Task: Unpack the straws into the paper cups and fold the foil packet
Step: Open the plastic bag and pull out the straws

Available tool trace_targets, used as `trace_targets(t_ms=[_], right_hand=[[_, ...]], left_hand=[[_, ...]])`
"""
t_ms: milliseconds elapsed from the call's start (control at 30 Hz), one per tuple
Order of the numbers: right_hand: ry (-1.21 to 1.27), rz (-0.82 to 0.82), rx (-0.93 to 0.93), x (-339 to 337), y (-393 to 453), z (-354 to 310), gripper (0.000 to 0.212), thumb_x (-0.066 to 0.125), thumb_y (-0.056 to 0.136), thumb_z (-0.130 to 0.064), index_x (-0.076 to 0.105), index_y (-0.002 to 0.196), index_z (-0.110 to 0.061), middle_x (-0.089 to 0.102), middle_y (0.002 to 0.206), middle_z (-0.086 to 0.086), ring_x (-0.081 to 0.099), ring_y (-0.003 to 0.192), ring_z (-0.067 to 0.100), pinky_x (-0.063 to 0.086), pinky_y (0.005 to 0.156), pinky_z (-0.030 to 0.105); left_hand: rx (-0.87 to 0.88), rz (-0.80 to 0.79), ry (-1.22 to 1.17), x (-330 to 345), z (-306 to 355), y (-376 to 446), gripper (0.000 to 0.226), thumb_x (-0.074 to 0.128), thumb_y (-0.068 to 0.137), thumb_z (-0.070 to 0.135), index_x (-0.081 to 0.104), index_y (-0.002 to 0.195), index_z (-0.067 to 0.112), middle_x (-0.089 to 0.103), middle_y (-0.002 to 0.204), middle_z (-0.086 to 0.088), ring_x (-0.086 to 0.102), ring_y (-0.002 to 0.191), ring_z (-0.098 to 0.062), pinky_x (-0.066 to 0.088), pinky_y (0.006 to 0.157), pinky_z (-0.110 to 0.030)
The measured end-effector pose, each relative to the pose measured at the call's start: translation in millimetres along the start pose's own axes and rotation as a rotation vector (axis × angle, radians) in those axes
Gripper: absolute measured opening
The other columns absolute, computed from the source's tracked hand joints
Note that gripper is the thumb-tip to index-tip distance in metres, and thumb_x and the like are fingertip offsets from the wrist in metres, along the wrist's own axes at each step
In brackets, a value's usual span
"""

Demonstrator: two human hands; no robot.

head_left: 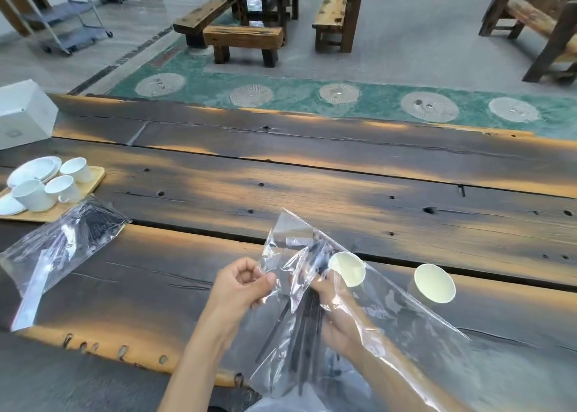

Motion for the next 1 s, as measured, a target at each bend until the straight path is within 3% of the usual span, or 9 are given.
trace_targets(t_ms=[67,200,300,367,500,633,800,900,1000], right_hand=[[0.062,-0.043,-0.038,-2.7,-1.7,-4.9,0.036,0.084,0.077,-0.030,0.062,0.095,-0.007,0.064,0.081,0.013,0.063,0.070,0.024,0.059,0.070,0.042],[0.083,-0.074,0.015,0.4,-7.1,-13.8,0.028,0.058,0.097,-0.032,0.065,0.082,-0.010,0.059,0.066,0.010,0.064,0.061,0.022,0.062,0.069,0.042],[0.150,-0.197,0.117,4.2,-15.3,-15.2,0.023,0.052,0.102,-0.028,0.062,0.103,-0.007,0.052,0.062,0.008,0.059,0.050,0.021,0.059,0.056,0.038],[0.152,-0.219,0.255,-1.0,-20.4,-8.0,0.018,0.053,0.099,-0.021,0.058,0.103,-0.004,0.049,0.061,0.005,0.051,0.043,0.014,0.050,0.042,0.028],[0.154,-0.139,0.412,-9.0,-23.1,7.2,0.019,0.049,0.097,-0.015,0.055,0.081,-0.006,0.049,0.058,0.003,0.046,0.037,0.008,0.037,0.030,0.017],[-0.165,-0.109,0.347,-16.3,-8.9,13.7,0.023,0.047,0.101,-0.021,0.050,0.079,-0.013,0.045,0.057,-0.002,0.038,0.038,0.005,0.030,0.033,0.015],[-0.227,-0.081,0.308,-3.4,24.3,16.7,0.024,0.048,0.102,-0.025,0.049,0.079,-0.015,0.037,0.058,-0.003,0.030,0.042,0.007,0.023,0.038,0.018],[-0.248,0.003,0.284,-1.5,54.4,26.5,0.025,0.050,0.102,-0.028,0.051,0.081,-0.015,0.037,0.058,-0.002,0.030,0.042,0.007,0.019,0.039,0.019],[-0.239,0.122,0.263,-5.0,85.1,37.3,0.025,0.052,0.102,-0.029,0.052,0.083,-0.014,0.039,0.058,-0.002,0.032,0.042,0.008,0.022,0.038,0.019]], left_hand=[[-0.004,0.028,0.020,-4.2,-1.2,1.0,0.019,0.077,0.083,0.010,0.059,0.084,0.002,0.059,0.067,-0.008,0.048,0.056,-0.013,0.041,0.050,-0.020],[0.014,0.071,0.011,-3.5,-3.4,0.9,0.011,0.071,0.087,0.006,0.062,0.089,-0.001,0.060,0.066,-0.005,0.048,0.056,-0.015,0.039,0.054,-0.024],[0.023,0.139,-0.014,-8.3,-6.0,-0.2,0.010,0.068,0.090,0.004,0.064,0.092,-0.004,0.059,0.067,-0.006,0.050,0.059,-0.016,0.041,0.059,-0.028],[0.011,0.193,-0.032,-16.2,-10.5,-2.2,0.006,0.068,0.090,0.005,0.066,0.089,0.000,0.059,0.066,-0.006,0.052,0.058,-0.015,0.042,0.060,-0.029],[-0.042,0.335,-0.076,-49.5,-28.4,-6.7,0.005,0.067,0.091,0.006,0.067,0.087,0.003,0.059,0.063,-0.007,0.053,0.054,-0.015,0.044,0.054,-0.025],[-0.103,0.527,-0.116,-105.6,-55.6,-9.0,0.009,0.067,0.090,0.004,0.069,0.083,0.009,0.063,0.066,-0.006,0.055,0.050,-0.013,0.045,0.044,-0.019],[-0.210,0.659,-0.157,-174.5,-83.8,2.9,0.009,0.063,0.093,0.003,0.065,0.087,0.009,0.063,0.071,-0.005,0.055,0.051,-0.011,0.045,0.042,-0.015],[-0.250,0.729,-0.236,-217.5,-103.6,17.1,0.018,0.063,0.093,0.003,0.066,0.079,0.013,0.068,0.063,0.001,0.057,0.048,-0.007,0.046,0.043,-0.014],[-0.285,0.813,-0.291,-253.4,-120.2,28.6,0.020,0.062,0.094,0.002,0.064,0.077,0.013,0.064,0.074,-0.005,0.058,0.045,-0.004,0.045,0.042,-0.015]])
Point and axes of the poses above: each hand's wrist, its own y-axis towards the middle knuckle, its own x-axis out of the palm, z = x × y, the point moved 8 cm from there along y, towards the middle knuckle
